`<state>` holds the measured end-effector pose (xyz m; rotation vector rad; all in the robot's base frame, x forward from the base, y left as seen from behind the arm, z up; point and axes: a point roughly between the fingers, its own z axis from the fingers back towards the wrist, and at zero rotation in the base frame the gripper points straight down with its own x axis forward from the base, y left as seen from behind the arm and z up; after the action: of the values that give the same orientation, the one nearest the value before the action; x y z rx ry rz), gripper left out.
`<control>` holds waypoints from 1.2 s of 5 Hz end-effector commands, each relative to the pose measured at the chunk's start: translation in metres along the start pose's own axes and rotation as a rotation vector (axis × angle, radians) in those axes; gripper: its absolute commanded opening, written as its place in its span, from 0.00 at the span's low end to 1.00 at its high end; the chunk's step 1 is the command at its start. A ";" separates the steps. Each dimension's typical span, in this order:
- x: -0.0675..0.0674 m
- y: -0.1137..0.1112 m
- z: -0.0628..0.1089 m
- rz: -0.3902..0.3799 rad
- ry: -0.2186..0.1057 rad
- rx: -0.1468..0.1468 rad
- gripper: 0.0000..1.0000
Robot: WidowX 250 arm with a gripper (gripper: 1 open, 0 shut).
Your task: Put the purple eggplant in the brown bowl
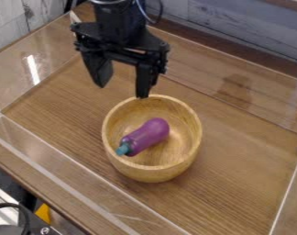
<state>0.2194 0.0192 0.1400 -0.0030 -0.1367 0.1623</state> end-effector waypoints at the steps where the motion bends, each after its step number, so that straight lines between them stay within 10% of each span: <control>1: 0.021 0.005 0.016 0.022 -0.073 0.001 1.00; 6: 0.105 0.073 -0.009 0.151 -0.146 0.046 1.00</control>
<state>0.3057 0.1041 0.1269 0.0293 -0.2201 0.3161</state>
